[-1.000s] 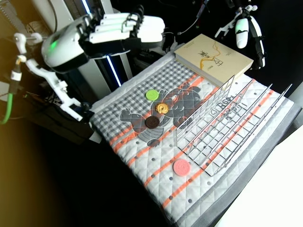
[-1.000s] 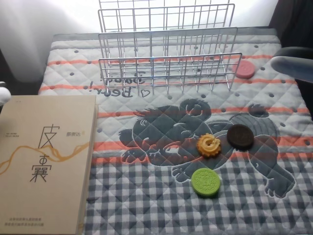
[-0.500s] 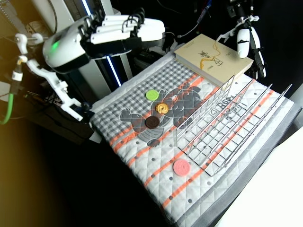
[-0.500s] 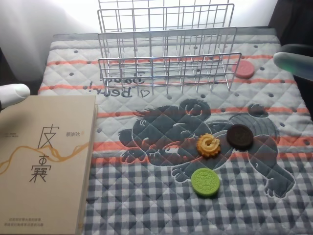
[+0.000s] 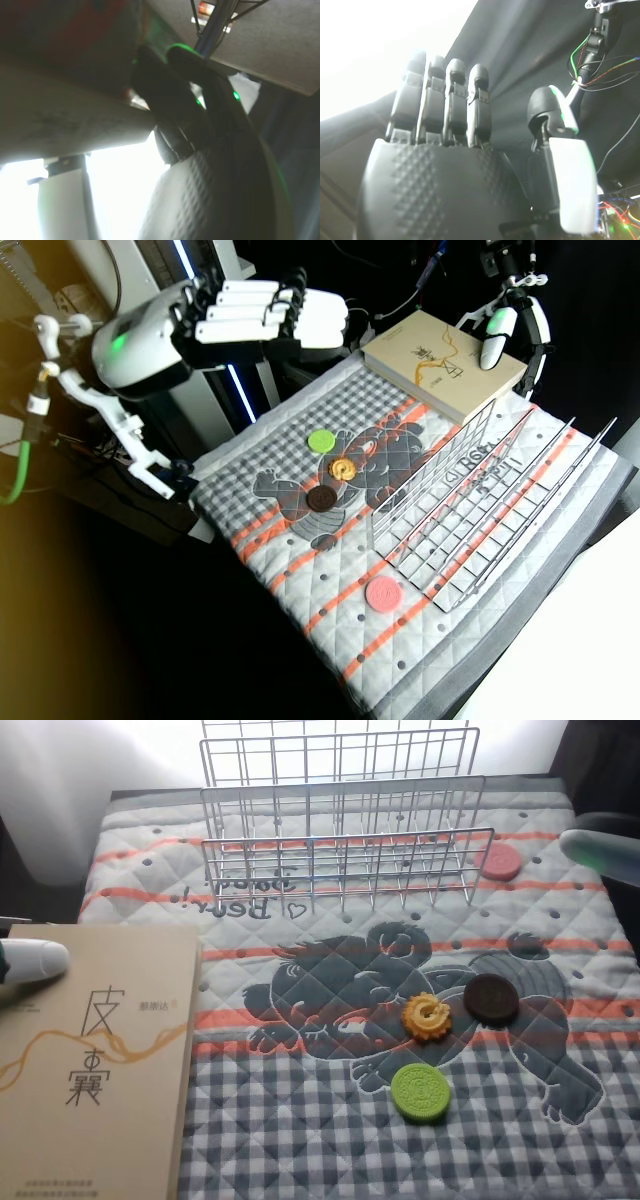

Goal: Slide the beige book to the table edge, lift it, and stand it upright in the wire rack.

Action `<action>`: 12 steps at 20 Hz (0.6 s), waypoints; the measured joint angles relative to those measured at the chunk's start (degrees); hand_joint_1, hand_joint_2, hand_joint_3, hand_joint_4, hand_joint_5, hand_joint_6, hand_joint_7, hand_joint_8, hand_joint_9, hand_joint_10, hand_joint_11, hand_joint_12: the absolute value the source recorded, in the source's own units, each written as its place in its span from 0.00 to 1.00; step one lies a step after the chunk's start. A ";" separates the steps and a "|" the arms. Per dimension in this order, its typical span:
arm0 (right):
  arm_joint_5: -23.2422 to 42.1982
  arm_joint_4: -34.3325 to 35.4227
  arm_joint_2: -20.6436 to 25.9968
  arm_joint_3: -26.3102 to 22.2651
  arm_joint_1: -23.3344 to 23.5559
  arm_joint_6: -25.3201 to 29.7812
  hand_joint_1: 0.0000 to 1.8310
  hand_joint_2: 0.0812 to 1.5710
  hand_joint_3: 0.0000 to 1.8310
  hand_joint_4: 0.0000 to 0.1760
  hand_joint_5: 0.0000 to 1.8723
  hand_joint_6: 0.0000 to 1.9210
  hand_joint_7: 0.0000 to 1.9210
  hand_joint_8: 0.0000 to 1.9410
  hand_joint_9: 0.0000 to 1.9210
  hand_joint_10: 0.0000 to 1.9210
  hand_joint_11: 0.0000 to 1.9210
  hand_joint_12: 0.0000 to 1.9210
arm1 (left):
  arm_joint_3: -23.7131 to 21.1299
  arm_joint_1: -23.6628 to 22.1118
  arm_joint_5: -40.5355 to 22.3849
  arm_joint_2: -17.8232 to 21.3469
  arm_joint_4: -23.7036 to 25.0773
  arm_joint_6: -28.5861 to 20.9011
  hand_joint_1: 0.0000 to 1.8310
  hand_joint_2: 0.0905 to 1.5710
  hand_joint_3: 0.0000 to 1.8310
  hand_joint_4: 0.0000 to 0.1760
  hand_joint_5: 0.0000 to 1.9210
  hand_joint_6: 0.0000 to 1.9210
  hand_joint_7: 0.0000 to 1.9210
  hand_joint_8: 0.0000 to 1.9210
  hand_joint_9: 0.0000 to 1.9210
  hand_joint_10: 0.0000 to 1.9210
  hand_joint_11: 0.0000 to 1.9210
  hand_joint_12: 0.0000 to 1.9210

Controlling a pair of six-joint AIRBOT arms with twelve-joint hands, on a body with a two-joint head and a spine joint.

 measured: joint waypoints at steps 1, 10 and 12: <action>-0.31 0.11 0.00 0.00 -0.07 0.00 0.25 0.78 0.00 0.01 0.24 0.00 0.21 0.00 0.19 0.00 0.19 0.04 | 0.00 0.00 0.00 0.02 -0.20 0.07 0.68 0.72 0.00 0.00 0.41 0.56 0.51 0.62 0.42 0.50 0.24 0.87; -0.07 0.66 0.17 -0.02 -0.42 0.02 0.27 0.78 0.00 0.08 0.24 0.00 0.21 0.00 0.17 0.00 0.16 0.03 | -2.19 1.62 -1.66 5.31 -6.71 6.47 0.74 0.67 0.00 0.00 0.44 0.00 0.52 0.52 0.44 0.20 0.08 0.73; -0.02 0.59 0.17 -0.02 -0.42 0.02 0.28 0.79 0.00 0.08 0.24 0.00 0.21 0.00 0.17 0.00 0.15 0.03 | -2.99 2.16 -2.43 7.04 -8.74 8.20 0.74 0.69 0.00 0.00 0.43 0.00 0.50 0.54 0.50 0.32 0.30 0.78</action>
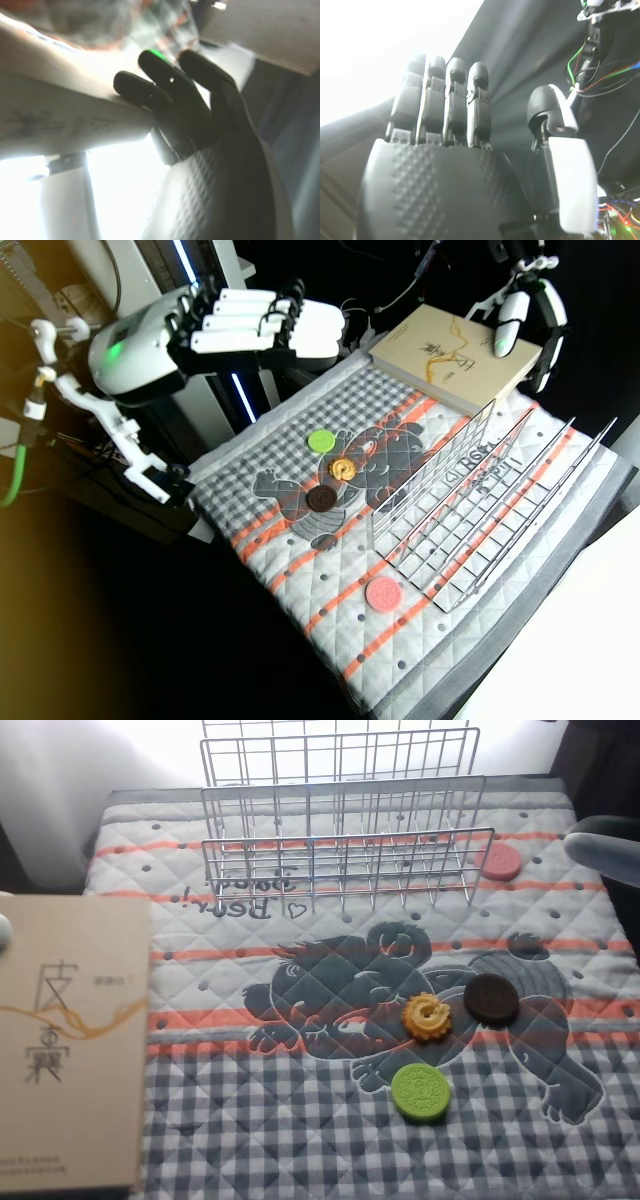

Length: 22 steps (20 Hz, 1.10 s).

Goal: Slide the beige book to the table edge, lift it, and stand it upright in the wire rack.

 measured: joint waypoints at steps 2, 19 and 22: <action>0.00 0.20 0.00 -0.11 -0.28 0.00 0.28 0.79 0.00 0.12 0.23 0.00 0.20 0.00 0.16 0.00 0.14 0.02 | -0.90 0.35 -2.21 1.11 -1.40 0.61 0.74 0.68 0.00 0.00 0.43 0.00 0.50 0.54 0.50 0.28 0.32 0.71; 0.20 1.97 -0.28 -0.17 -1.97 -0.02 0.29 0.81 0.00 0.28 0.24 0.01 0.20 0.01 0.14 0.01 0.08 0.02 | -4.11 -15.80 -21.84 1.79 3.13 4.74 0.77 0.65 0.00 0.00 0.54 0.39 0.57 0.41 0.58 0.49 0.58 0.47; 0.07 3.21 -0.17 -0.17 -3.34 -0.02 0.27 0.83 0.01 0.14 0.21 0.00 0.18 0.00 0.12 0.00 0.07 0.01 | -4.28 -20.52 -23.08 2.10 5.01 5.73 0.76 0.66 0.00 0.00 0.50 0.44 0.54 0.46 0.58 0.50 0.58 0.49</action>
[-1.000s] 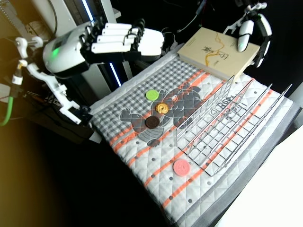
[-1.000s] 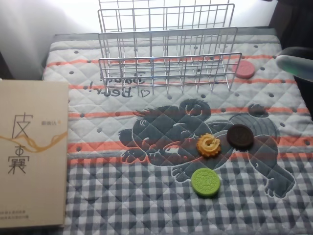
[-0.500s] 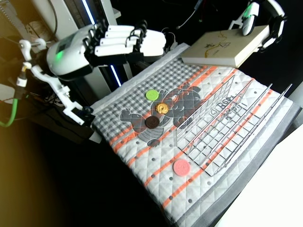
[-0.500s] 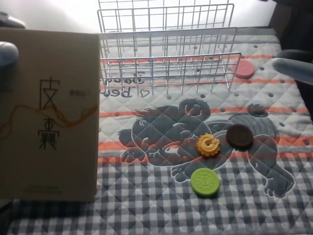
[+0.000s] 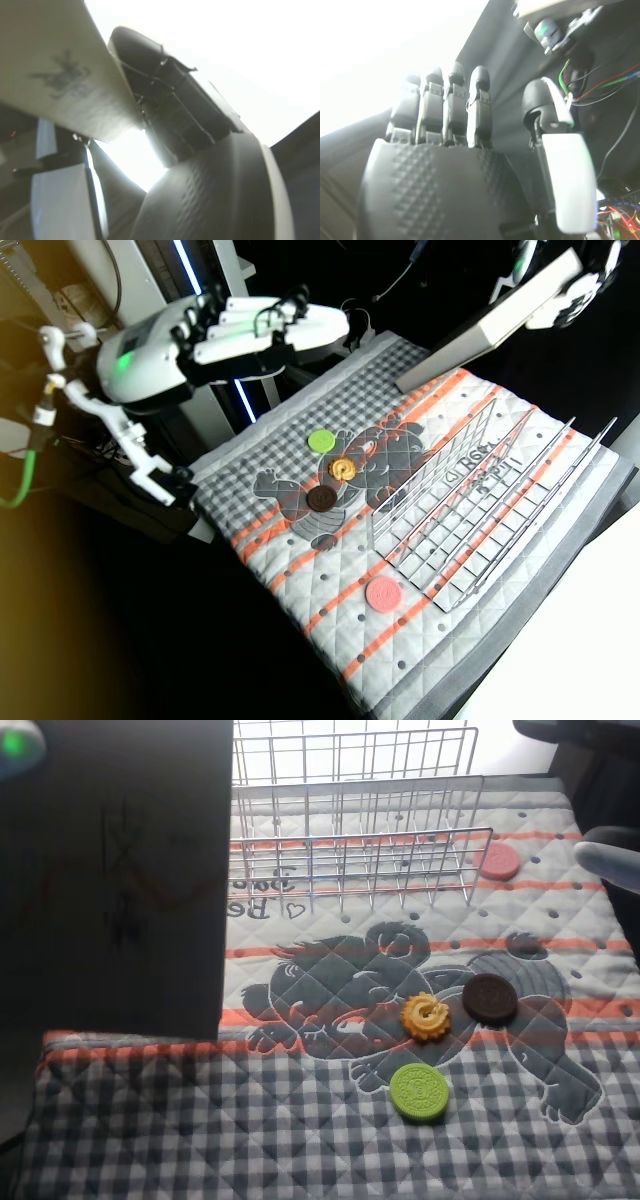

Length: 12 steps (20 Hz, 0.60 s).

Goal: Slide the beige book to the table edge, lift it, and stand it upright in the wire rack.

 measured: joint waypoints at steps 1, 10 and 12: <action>0.15 0.07 0.00 0.00 -0.24 0.00 0.26 0.84 0.01 0.10 0.22 0.00 0.18 0.00 0.13 0.00 0.08 0.02 | -0.02 -1.49 -0.04 0.20 1.44 0.26 0.76 0.66 0.00 0.00 0.50 0.46 0.54 0.46 0.58 0.50 0.58 0.48; 0.50 0.50 -1.03 -0.11 -1.27 0.00 0.22 0.84 0.00 0.30 0.21 0.00 0.18 0.00 0.14 0.00 0.09 0.04 | 0.68 -25.66 10.38 -1.60 16.52 3.93 0.75 0.68 0.00 0.00 0.47 0.55 0.51 0.46 0.54 0.56 0.54 0.56; 1.79 1.44 -1.11 -0.22 -3.04 0.00 0.24 0.83 0.00 0.31 0.22 0.00 0.19 0.00 0.15 0.00 0.10 0.05 | 0.20 -28.85 10.51 -2.12 17.20 4.98 0.75 0.68 0.00 0.00 0.47 0.56 0.50 0.45 0.54 0.56 0.54 0.57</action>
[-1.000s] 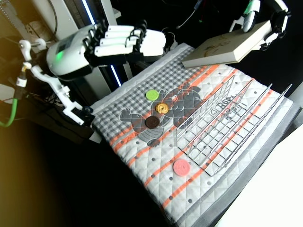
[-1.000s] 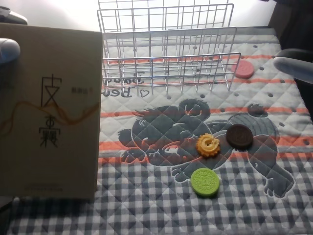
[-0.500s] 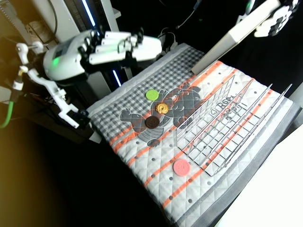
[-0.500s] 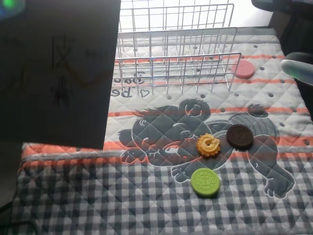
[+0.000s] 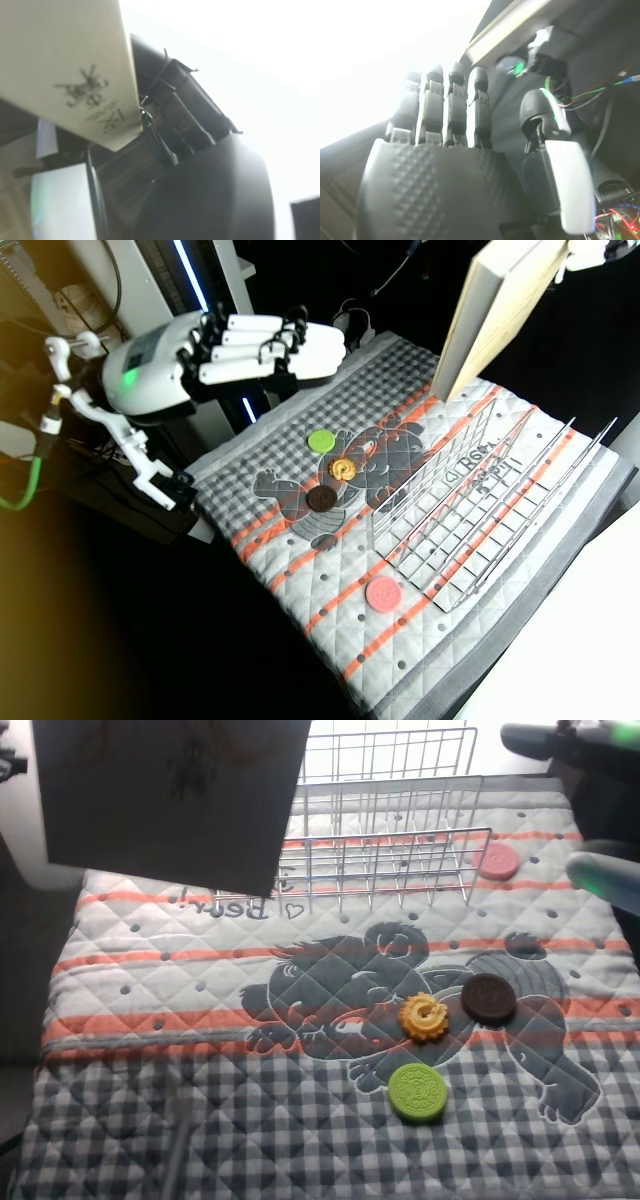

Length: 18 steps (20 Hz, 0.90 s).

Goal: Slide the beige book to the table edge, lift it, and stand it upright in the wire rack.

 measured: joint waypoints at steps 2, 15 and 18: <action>-0.04 1.51 -0.13 0.00 -0.55 -0.04 0.25 0.84 0.00 0.24 0.21 0.00 0.18 0.00 0.14 0.00 0.11 0.05 | 0.17 -1.20 1.46 -0.66 0.48 1.44 0.75 0.68 0.00 0.00 0.48 0.55 0.50 0.44 0.56 0.54 0.55 0.55; 0.96 2.82 -3.21 0.00 -3.87 0.96 0.31 0.82 0.00 0.16 0.24 0.00 0.19 0.00 0.13 0.00 0.00 0.32 | 1.29 -5.40 1.62 -3.91 -1.79 6.99 0.76 0.67 0.00 0.00 0.47 0.52 0.53 0.40 0.57 0.54 0.57 0.57; 0.83 2.91 -3.48 0.07 -4.28 1.86 0.31 0.81 0.00 0.27 0.24 0.00 0.19 0.00 0.12 0.00 0.00 0.29 | 2.36 -7.13 2.58 -5.55 -2.40 7.65 0.76 0.67 0.00 0.00 0.48 0.47 0.54 0.41 0.58 0.54 0.58 0.58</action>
